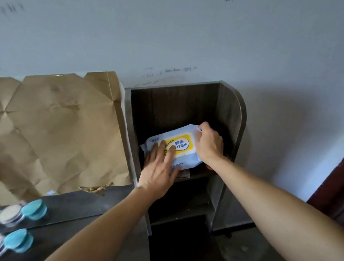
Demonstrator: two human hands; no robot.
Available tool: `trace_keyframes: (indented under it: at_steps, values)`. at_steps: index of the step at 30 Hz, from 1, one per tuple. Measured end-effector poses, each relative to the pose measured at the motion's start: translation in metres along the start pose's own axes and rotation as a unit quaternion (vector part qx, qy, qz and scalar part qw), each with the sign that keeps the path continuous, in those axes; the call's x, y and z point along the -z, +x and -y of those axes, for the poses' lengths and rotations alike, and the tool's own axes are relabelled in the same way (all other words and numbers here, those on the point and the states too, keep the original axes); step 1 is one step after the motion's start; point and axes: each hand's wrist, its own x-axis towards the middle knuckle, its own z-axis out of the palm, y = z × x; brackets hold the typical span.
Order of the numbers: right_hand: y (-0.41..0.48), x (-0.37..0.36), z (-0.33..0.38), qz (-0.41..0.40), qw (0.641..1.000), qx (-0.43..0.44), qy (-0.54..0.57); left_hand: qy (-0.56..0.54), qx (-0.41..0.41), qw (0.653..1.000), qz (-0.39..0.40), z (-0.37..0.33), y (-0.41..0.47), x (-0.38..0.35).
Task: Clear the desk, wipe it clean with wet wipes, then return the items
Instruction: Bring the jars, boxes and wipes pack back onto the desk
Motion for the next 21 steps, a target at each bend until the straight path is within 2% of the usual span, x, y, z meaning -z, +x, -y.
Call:
trace_keyframes:
  at_steps: [5, 11, 14, 17, 21]
  values:
    - [0.002, 0.025, 0.001, -0.03, 0.989, 0.048, 0.136, 0.027, 0.015, 0.996, -0.081, -0.011, -0.006, 0.016]
    - [-0.007, 0.063, 0.0, -0.056, 0.983, 0.049, 0.17, 0.047, -0.003, 0.991, -0.128, -0.025, -0.02, 0.046]
    - [-0.024, 0.072, -0.001, -0.021, 0.982, 0.054, 0.179, 0.046, -0.028, 0.987, -0.153, -0.028, -0.038, 0.054]
    - [-0.051, 0.071, 0.004, 0.024, 0.982, 0.053, 0.179, 0.04, -0.042, 0.99, -0.131, -0.024, -0.068, 0.059]
    - [-0.107, 0.049, 0.032, 0.077, 0.979, 0.048, 0.183, -0.013, 0.011, 0.999, -0.045, 0.005, -0.124, 0.067]
